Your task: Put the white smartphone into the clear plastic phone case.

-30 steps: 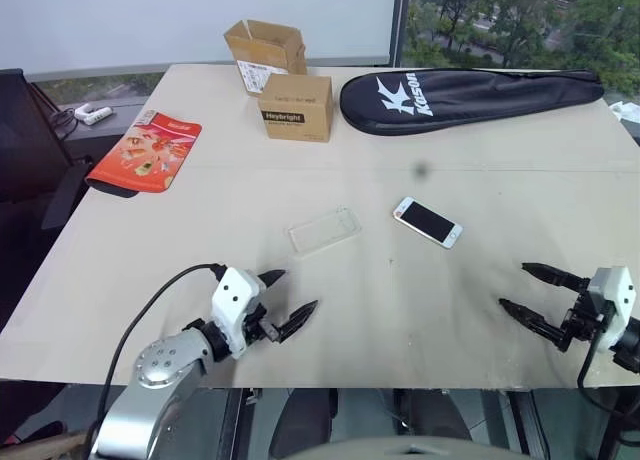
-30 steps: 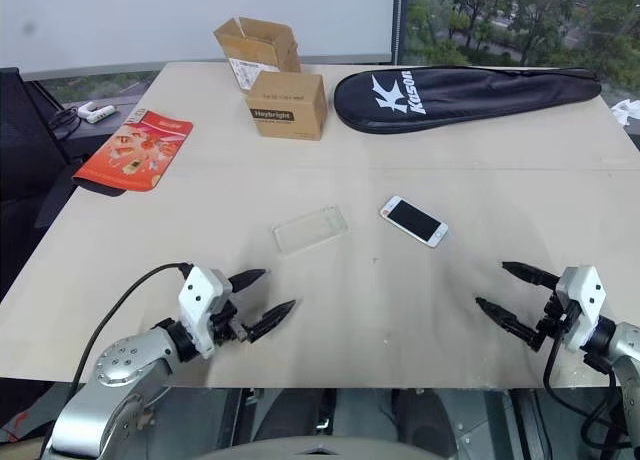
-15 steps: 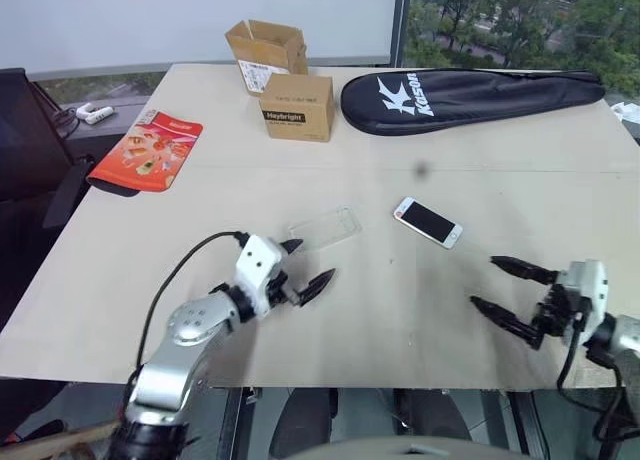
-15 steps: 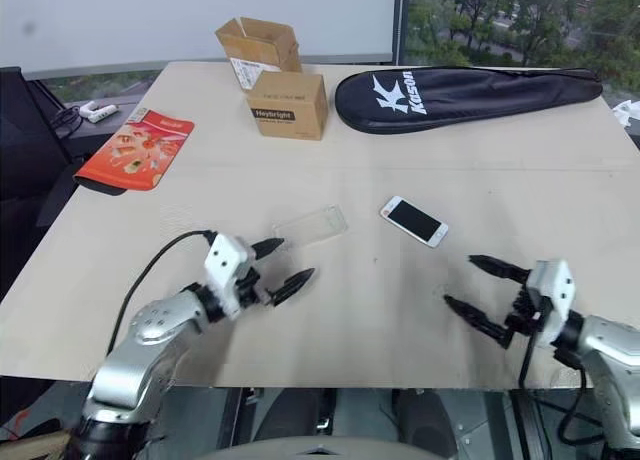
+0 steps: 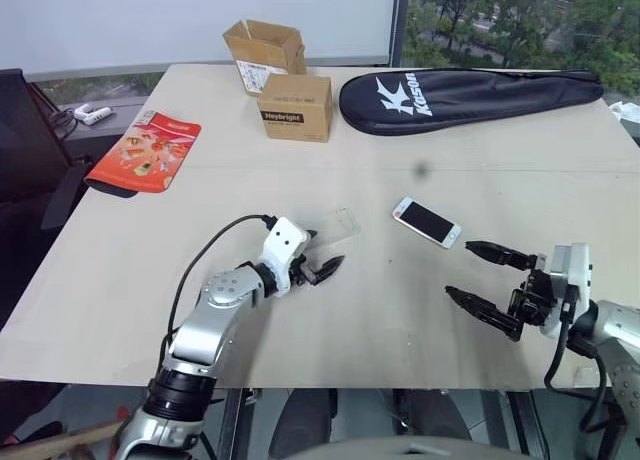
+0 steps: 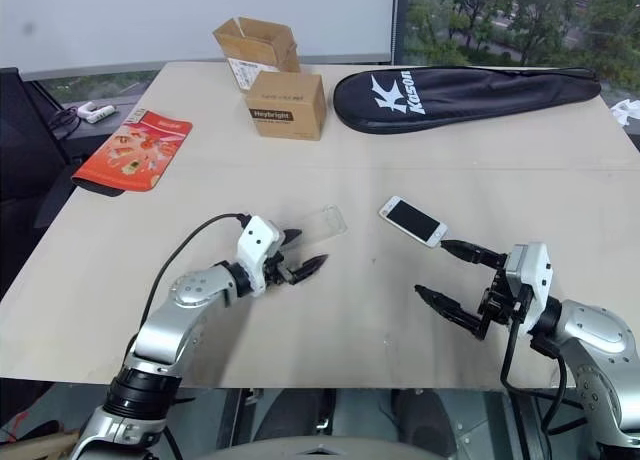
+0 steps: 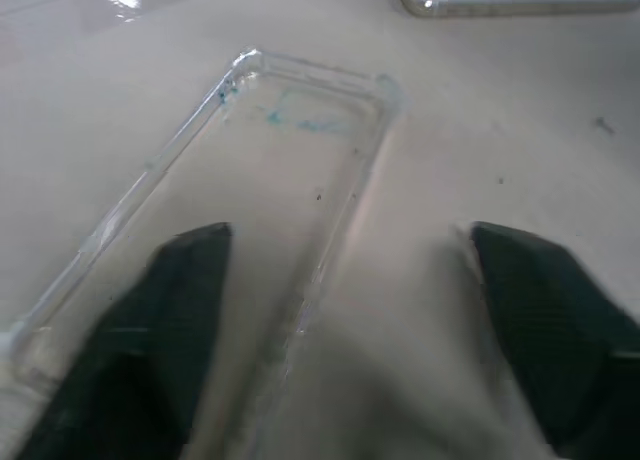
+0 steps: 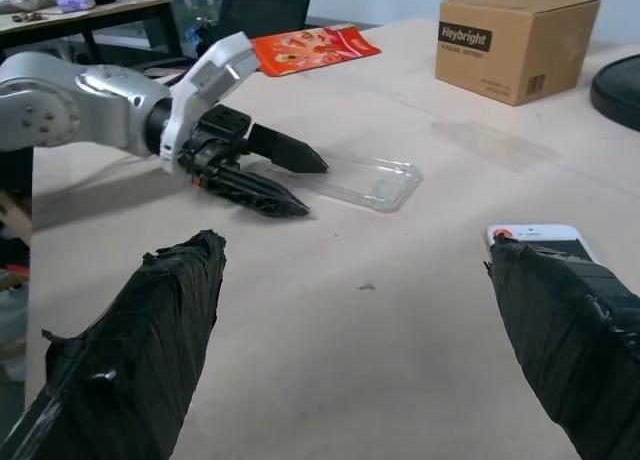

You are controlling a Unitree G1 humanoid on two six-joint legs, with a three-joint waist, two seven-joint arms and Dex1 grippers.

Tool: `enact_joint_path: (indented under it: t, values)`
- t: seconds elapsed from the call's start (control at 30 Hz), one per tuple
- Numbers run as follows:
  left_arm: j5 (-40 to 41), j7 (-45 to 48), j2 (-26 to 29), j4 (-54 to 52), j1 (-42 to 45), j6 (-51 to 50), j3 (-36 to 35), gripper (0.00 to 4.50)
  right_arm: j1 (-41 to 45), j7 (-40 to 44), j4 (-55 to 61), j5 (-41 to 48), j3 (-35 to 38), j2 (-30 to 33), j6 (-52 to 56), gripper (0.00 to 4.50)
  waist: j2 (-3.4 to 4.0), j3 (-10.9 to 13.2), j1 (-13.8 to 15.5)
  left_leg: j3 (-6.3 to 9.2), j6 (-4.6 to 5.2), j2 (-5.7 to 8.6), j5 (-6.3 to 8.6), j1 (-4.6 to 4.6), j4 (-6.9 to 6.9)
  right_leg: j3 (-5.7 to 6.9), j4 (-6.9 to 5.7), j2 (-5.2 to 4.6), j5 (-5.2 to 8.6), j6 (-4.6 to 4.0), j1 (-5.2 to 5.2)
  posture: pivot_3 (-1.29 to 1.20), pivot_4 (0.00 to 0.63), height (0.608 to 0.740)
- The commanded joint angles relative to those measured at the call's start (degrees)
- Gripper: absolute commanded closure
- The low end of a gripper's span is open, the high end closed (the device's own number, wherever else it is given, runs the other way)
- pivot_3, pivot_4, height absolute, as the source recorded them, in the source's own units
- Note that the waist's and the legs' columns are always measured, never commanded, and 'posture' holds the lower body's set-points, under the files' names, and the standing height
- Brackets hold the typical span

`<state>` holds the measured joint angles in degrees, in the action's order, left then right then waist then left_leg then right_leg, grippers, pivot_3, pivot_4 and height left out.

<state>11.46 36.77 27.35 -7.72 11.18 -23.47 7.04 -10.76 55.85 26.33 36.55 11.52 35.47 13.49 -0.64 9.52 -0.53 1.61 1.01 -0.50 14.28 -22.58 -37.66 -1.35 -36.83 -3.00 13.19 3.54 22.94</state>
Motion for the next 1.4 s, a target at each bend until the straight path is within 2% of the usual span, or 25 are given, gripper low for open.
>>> enact_joint_path:
  t: [0.03, 0.17, 0.43, 0.8, 0.97, 1.13, 1.23, 1.3, 1.37, 1.4]
  values:
    - [-0.89, 1.89, 0.82, 1.76, 0.25, -1.82, 1.88, 2.57, 0.16, -0.11, 2.49, 0.75, 0.96, 0.69, -0.26, 0.00, 0.00, 0.00, 0.02, 0.00, 0.00, 0.00, 0.00, 0.00, 0.00, -0.02, 0.00, -0.01, 0.00, 0.00, 0.00, 0.00, 0.150, 0.740]
    - [-2.01, 4.57, 2.71, 1.29, 1.35, -2.68, 3.66, 4.47, 0.14, -0.16, 2.69, 0.56, 0.91, 0.80, -0.36, 0.00, 0.00, -0.01, 0.10, 0.00, 0.00, 0.02, 0.00, -0.01, 0.00, -0.05, 0.01, -0.02, 0.00, 0.01, 0.00, 0.00, 0.150, 0.740]
    - [-2.30, 9.93, 6.58, -2.24, 2.67, -4.94, 7.09, 4.47, -0.95, 1.61, 1.56, -0.98, 1.60, 2.36, -1.76, 0.00, 0.00, -0.02, -0.04, 0.02, 0.00, 0.00, 0.00, 0.00, 0.00, -0.06, 0.01, -0.02, 0.00, 0.00, 0.00, 0.00, 0.150, 0.740]
    - [2.60, 21.64, 6.42, -8.58, 6.94, -5.59, 12.14, 4.47, -6.88, 5.91, -2.04, -4.42, 6.49, 6.44, -6.12, 0.00, -0.02, 0.00, 0.78, -0.14, 0.00, 0.04, 0.00, -0.09, 0.00, 0.00, 0.06, -0.03, 0.01, 0.00, 0.01, 0.00, 0.150, 0.740]
    - [2.12, 27.59, 7.91, -7.91, 8.19, -3.46, 15.65, 4.47, -10.95, 6.85, -2.69, -6.37, 8.49, 7.01, -8.52, 0.00, -0.01, 0.01, 0.70, -0.15, 0.00, -0.01, 0.00, -0.08, 0.00, 0.04, 0.04, 0.02, 0.13, -0.21, 0.01, 0.00, 0.150, 0.740]
    - [-0.68, 28.04, 6.26, -3.91, 10.49, -0.21, 18.03, 4.47, -15.65, 7.98, -2.97, -8.96, 9.76, 7.58, -11.14, 0.00, -0.02, 0.00, 1.20, -0.17, 0.00, 0.01, 0.00, -0.09, -0.06, 0.03, 0.04, 0.01, 0.15, -0.20, 0.01, 0.00, 0.150, 0.740]
    - [0.40, 26.53, 4.04, -2.88, 9.98, -0.09, 16.57, 3.73, -15.68, 7.13, -2.43, -8.66, 9.85, 7.23, -11.03, 0.00, -0.02, 0.01, 1.10, -0.17, 0.00, 0.00, 0.00, -0.12, -0.12, -0.01, 0.04, 0.01, 0.15, -0.20, 0.01, 0.00, 0.150, 0.740]
    - [0.93, 26.28, 3.66, -3.24, 9.38, -0.11, 15.72, 2.88, -15.05, 6.38, -2.11, -8.00, 9.69, 7.13, -10.08, 0.00, -0.03, 0.01, 1.11, -0.16, 0.00, 0.00, 0.00, -0.14, -0.16, -0.02, 0.04, 0.00, 0.15, -0.20, 0.01, 0.00, 0.150, 0.740]
    - [1.77, 24.64, 3.00, -3.89, 8.73, 0.30, 13.49, 1.76, -13.99, 4.84, -1.47, -6.03, 9.59, 7.27, -6.75, 0.00, -0.03, 0.01, 1.03, -0.15, 0.00, -0.01, 0.00, -0.13, -0.17, -0.03, 0.03, 0.01, 0.15, -0.20, 0.01, 0.00, 0.150, 0.740]
    - [2.46, 23.65, 2.52, -4.32, 8.45, -0.08, 12.11, 1.37, -13.39, 3.92, -1.39, -5.57, 9.51, 7.34, -5.36, 0.00, -0.03, 0.02, 1.06, -0.14, 0.00, -0.02, 0.00, -0.13, -0.17, -0.02, 0.02, 0.01, 0.14, -0.20, 0.01, 0.00, 0.150, 0.740]
